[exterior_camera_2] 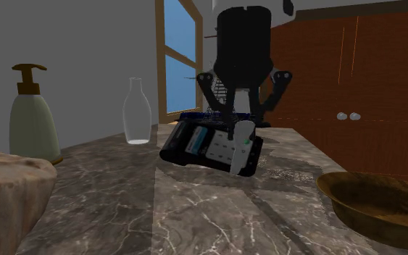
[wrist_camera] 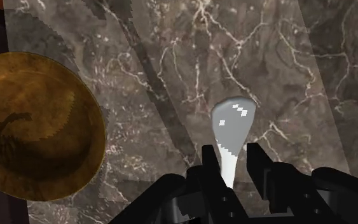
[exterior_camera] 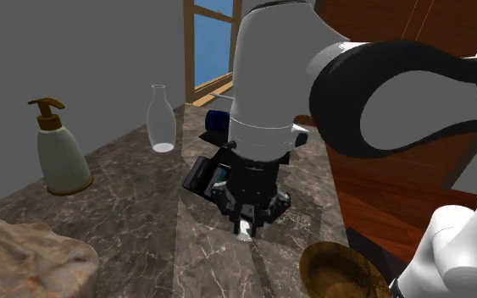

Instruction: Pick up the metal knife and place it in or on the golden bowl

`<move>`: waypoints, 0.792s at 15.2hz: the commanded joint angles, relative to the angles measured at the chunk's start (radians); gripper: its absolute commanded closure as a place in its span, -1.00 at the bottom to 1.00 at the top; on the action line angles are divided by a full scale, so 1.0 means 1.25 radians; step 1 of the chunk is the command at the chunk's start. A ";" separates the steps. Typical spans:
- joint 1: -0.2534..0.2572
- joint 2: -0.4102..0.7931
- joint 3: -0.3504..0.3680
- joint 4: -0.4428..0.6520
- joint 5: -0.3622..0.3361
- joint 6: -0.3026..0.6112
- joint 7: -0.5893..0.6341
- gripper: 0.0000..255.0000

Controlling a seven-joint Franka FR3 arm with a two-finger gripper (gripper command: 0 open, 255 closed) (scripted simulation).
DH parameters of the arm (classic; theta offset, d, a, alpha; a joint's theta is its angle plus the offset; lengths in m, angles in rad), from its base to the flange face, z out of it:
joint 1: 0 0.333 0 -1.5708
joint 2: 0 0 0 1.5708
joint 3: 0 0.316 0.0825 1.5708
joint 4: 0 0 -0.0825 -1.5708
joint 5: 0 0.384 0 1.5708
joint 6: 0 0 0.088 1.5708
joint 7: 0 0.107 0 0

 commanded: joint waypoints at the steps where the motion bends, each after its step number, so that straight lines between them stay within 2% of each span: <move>1: 0.012 -0.068 -0.010 -0.057 0.038 -0.002 -0.012 1.00; 12: 0.139 -0.408 -0.066 -0.287 0.179 -0.094 -0.011 1.00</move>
